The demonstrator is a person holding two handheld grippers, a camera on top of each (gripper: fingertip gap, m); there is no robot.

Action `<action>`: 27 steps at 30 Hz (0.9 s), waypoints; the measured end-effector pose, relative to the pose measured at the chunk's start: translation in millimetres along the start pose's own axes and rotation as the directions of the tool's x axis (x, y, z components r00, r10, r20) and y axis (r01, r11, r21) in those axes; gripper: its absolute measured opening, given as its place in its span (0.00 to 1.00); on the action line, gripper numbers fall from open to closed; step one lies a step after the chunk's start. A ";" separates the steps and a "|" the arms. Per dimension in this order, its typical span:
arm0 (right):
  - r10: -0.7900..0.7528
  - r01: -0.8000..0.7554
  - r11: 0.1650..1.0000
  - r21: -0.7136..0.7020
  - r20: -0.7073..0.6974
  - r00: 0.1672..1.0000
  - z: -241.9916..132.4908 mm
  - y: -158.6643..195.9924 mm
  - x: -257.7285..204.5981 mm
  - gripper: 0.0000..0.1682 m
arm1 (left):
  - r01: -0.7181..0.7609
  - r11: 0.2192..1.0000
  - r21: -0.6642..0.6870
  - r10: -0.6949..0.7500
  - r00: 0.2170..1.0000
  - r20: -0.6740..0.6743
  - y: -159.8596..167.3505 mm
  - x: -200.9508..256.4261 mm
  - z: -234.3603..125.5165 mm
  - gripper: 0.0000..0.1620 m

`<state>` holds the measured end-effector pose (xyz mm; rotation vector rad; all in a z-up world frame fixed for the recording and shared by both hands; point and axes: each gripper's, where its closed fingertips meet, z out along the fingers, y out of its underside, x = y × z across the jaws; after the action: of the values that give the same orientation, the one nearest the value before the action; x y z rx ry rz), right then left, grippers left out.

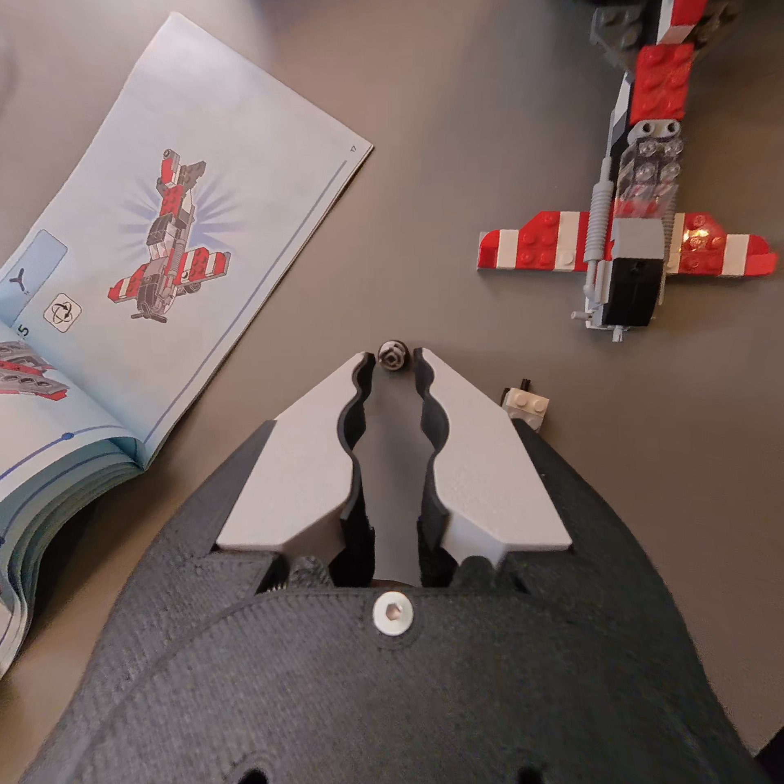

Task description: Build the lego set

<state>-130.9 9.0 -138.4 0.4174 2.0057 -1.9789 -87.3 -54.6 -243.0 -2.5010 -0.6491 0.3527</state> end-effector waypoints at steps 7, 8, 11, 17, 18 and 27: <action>-0.002 0.002 1.000 -0.008 -0.007 1.000 1.0 1.2 0.8 0.26 | -0.009 0.999 0.034 0.009 1.000 -0.017 -13.6 -0.5 1.7 0.09; -0.002 0.002 1.000 -0.011 -0.011 1.000 1.3 1.7 1.4 0.26 | -0.011 0.999 0.047 0.012 1.000 -0.023 -19.1 -0.5 0.6 0.09; 0.018 -0.020 0.999 -0.038 -0.052 0.998 3.5 4.5 7.5 0.27 | -0.038 0.995 0.091 0.040 0.999 -0.021 -42.0 -4.3 -4.2 0.09; 0.176 -0.215 0.952 -0.218 -0.184 0.967 4.0 35.9 24.0 0.33 | -0.108 0.987 0.115 0.108 0.994 0.005 -81.1 -10.7 -9.2 0.09; 0.211 -0.248 0.943 -0.224 -0.178 0.961 3.7 37.7 22.7 0.34 | -0.122 0.987 0.106 0.121 0.993 0.011 -83.6 -10.9 -9.2 0.09; 0.437 -0.442 0.881 -0.170 -0.068 0.897 6.2 29.2 7.5 0.33 | -0.234 0.970 0.071 0.230 0.972 0.055 -93.9 -5.8 -14.0 0.09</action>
<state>-126.0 3.2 -168.2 0.7818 1.8764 -1.5073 -122.4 6.5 -179.0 -2.5054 -0.3518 0.5125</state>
